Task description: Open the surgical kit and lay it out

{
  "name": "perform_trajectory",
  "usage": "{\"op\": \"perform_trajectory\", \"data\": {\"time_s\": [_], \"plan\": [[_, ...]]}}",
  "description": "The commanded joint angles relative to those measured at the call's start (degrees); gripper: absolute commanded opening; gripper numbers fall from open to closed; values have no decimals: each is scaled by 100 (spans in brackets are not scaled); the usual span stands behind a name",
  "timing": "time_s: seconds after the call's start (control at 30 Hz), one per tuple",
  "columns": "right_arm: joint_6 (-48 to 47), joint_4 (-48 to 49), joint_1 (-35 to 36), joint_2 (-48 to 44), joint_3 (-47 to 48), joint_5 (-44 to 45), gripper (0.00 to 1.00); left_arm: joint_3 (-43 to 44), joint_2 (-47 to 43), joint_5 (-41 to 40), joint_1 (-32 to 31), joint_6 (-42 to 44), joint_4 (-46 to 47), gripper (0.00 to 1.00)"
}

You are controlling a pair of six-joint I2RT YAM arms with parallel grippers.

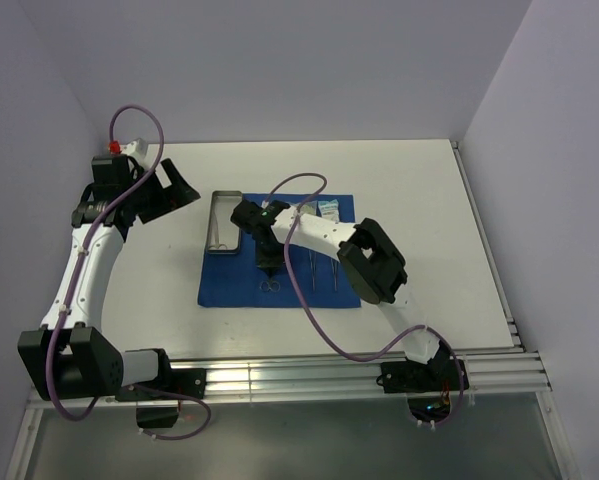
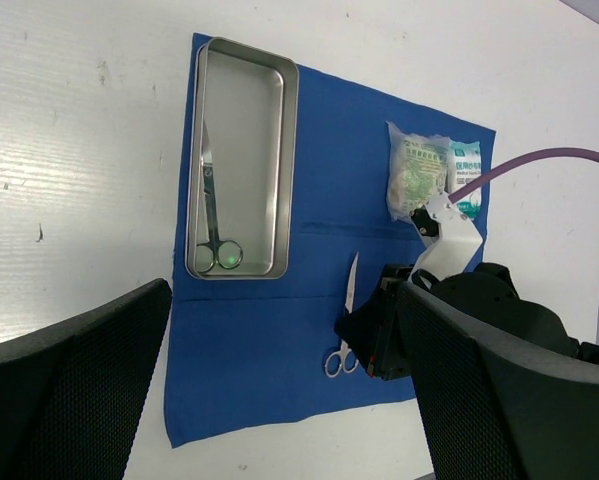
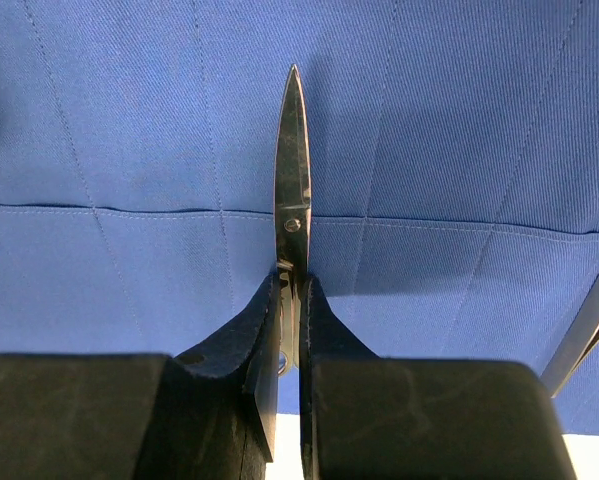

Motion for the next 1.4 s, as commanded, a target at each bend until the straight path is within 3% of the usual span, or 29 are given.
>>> {"op": "perform_trajectory", "data": {"time_s": [0.0,0.8,0.87,1.17,1.2,1.3,1.33,1.37], "plan": [[-50,-148,-55,76,86,159,3,-26,-20,167,3,41,160,99],[-32,-157,-108,-11,33,-17,24,17,51,159,3,23,142,99],[-32,-131,-108,-38,7,-26,32,26,59,159,-6,23,151,99],[38,-157,-108,-292,33,-17,47,-35,16,141,3,49,212,99],[38,-157,-108,-397,41,-8,57,-61,-2,98,-6,67,221,99],[73,-113,-108,-783,-20,115,67,-166,-72,-87,3,225,344,95],[82,-87,-117,-907,-64,167,83,-185,-90,-209,-6,347,379,89],[65,-8,-117,-1047,-151,211,90,-228,-90,-263,-6,418,406,86]]}}
